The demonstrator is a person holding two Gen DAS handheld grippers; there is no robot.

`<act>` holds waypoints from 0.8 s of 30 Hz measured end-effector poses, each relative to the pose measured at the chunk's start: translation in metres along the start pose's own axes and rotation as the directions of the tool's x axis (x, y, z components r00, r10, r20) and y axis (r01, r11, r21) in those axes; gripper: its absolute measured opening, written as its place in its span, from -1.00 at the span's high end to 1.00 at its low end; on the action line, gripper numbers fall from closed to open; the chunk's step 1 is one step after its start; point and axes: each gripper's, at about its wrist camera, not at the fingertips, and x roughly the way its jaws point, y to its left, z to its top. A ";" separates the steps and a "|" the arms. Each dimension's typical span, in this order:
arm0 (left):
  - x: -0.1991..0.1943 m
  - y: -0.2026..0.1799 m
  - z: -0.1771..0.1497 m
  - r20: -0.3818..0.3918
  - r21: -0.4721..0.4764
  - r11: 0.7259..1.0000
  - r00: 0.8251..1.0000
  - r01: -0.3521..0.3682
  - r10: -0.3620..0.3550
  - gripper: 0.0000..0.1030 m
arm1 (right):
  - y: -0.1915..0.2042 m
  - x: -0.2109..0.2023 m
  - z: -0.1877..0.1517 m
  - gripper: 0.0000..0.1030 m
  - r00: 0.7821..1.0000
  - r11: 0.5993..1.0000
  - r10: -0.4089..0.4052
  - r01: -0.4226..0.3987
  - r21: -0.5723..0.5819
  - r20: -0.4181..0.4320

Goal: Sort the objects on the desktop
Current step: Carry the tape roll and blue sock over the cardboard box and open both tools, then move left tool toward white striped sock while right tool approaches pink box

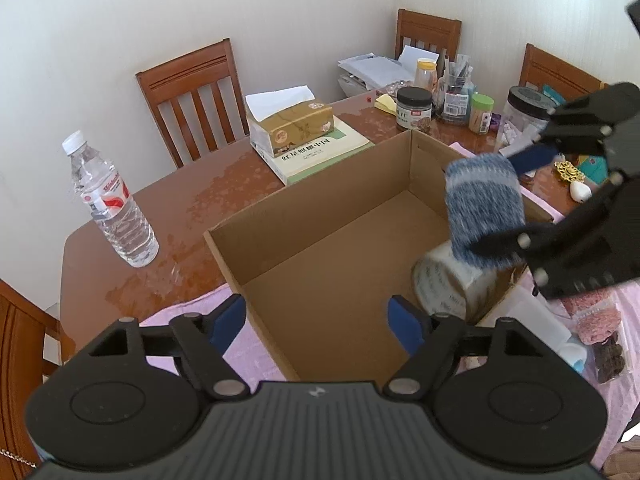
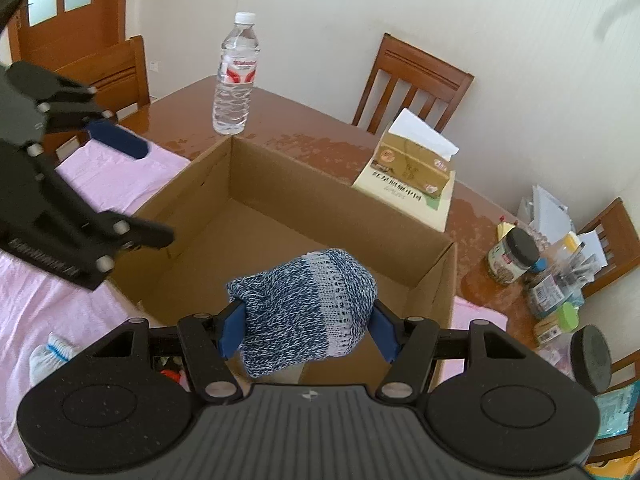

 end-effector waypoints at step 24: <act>-0.022 -0.015 -0.020 -0.023 -0.019 1.000 1.000 -0.017 0.016 -0.76 | -0.010 0.004 -0.003 -0.86 1.000 1.000 -0.007 0.007 0.008 0.000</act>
